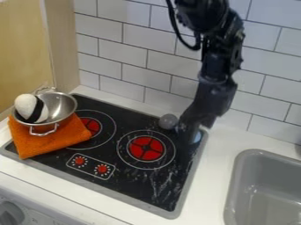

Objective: Move the spoon to the right end of the stove

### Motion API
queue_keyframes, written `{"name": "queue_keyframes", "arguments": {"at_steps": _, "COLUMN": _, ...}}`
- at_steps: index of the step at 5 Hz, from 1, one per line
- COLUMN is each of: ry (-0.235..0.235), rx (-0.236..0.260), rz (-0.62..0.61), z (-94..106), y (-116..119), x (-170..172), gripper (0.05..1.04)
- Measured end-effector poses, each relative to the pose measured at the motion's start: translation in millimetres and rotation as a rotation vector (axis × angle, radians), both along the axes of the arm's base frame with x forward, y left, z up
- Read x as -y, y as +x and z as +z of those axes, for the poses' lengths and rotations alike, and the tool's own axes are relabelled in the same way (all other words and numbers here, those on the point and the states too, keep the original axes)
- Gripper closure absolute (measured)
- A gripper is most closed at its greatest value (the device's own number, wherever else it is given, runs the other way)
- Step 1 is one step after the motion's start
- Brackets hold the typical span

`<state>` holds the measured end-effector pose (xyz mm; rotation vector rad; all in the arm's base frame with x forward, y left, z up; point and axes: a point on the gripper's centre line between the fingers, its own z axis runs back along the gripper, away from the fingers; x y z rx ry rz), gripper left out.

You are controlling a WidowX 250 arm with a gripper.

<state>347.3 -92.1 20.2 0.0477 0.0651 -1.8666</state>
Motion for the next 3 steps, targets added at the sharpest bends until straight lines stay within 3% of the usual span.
{"name": "queue_keyframes", "arguments": {"at_steps": 1, "ry": -0.072, "rx": 0.084, "rz": 0.001, "z": 35.5, "y": 2.8, "x": 0.5, "gripper": 0.085}}
{"name": "queue_keyframes", "arguments": {"at_steps": 2, "ry": -0.097, "rx": 0.14, "rz": 0.024, "z": 60.8, "y": -4.4, "x": -13.9, "gripper": 0.085}}
{"name": "queue_keyframes", "arguments": {"at_steps": 3, "ry": -0.154, "rx": 0.198, "rz": 0.007, "z": 72.7, "y": -13.7, "x": -25.1, "gripper": 0.085}}
